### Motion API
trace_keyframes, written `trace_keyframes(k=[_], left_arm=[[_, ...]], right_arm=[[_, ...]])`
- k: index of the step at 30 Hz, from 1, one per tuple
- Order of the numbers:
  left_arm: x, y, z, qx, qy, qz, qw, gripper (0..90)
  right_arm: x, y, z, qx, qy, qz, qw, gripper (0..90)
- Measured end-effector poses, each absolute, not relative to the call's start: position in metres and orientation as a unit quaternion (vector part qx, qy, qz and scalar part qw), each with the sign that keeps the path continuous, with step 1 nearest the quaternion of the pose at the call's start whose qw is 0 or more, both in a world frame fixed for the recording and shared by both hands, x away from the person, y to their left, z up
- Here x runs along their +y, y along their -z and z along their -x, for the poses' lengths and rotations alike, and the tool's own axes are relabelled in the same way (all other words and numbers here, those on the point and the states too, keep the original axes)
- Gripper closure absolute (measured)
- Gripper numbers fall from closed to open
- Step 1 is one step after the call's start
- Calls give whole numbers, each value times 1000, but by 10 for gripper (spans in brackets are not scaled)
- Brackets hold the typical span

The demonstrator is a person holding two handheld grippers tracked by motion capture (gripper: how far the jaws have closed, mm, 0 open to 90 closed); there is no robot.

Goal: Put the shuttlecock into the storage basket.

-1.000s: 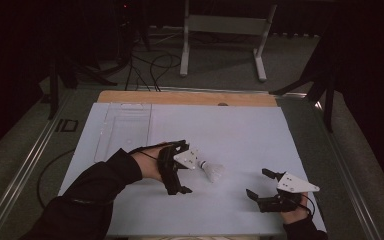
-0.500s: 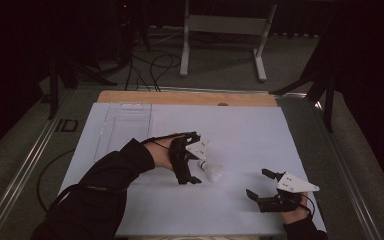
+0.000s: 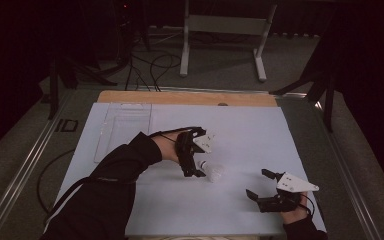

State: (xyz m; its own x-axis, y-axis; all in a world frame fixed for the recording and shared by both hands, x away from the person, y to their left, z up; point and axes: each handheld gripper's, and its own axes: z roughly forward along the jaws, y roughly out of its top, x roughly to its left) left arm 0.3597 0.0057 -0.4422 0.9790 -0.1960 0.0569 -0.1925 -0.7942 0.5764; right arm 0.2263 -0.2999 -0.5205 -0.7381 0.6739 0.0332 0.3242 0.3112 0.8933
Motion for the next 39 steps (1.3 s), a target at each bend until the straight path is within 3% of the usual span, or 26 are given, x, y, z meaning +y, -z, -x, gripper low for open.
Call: trace_keyframes(k=[5,22,39], left_arm=[[0,448,-364,-87,2,-951,298,0],[-16,491,-380,-141,27,-960,241,45],[-12,517,-393,-169,8,-963,208,311]], right_arm=[[-300,521,-226,791,-494,-316,176,81],[-300,521,-226,791,-496,-315,172,81],[-300,522,-226,790,-499,-314,168,82]])
